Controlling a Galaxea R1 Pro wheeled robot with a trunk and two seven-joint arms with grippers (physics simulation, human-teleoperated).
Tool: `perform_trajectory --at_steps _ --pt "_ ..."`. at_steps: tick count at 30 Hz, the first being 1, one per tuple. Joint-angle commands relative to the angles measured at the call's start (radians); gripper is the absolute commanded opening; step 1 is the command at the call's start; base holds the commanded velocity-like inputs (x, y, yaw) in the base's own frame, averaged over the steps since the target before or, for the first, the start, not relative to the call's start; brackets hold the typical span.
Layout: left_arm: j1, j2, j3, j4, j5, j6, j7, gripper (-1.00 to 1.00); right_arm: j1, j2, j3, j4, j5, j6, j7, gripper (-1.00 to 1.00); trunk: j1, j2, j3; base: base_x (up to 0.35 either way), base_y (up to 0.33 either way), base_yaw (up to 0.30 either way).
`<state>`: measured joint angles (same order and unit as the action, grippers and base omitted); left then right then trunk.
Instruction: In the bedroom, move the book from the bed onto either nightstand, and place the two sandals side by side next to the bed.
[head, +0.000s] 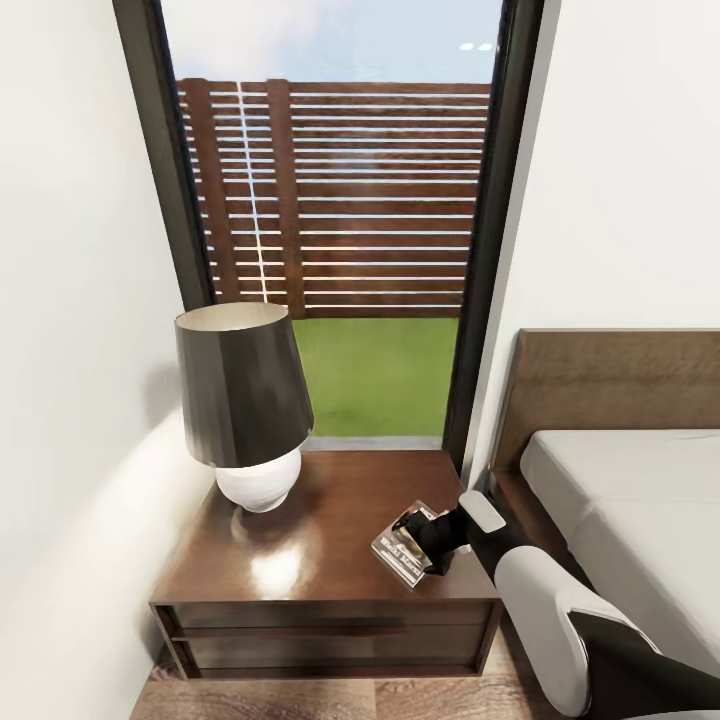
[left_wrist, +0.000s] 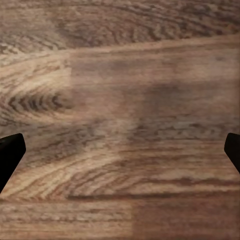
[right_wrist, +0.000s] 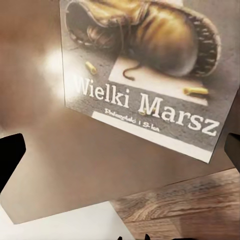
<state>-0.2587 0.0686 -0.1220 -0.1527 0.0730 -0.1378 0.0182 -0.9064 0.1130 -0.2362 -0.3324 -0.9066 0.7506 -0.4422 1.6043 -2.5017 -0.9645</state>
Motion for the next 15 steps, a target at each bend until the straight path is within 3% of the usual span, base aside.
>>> perform_trajectory --at_steps 1,12,15 --pt "-0.001 0.0 -0.008 0.001 0.007 -0.003 0.002 1.0 0.0 0.001 -0.003 -0.002 -0.009 0.001 -0.01 1.0 0.0 0.0 -0.001 0.0 0.0 0.0" --pt "-0.001 0.0 -0.008 0.001 0.007 -0.003 0.002 1.0 0.0 0.002 -0.003 -0.002 -0.009 0.001 -0.011 1.0 -0.008 0.009 0.037 0.0 0.0 0.0" --pt "-0.001 0.0 -0.008 0.001 0.007 -0.003 0.002 1.0 0.0 0.002 -0.003 -0.002 -0.009 0.001 -0.011 1.0 -0.008 0.009 0.037 0.0 0.0 0.0"
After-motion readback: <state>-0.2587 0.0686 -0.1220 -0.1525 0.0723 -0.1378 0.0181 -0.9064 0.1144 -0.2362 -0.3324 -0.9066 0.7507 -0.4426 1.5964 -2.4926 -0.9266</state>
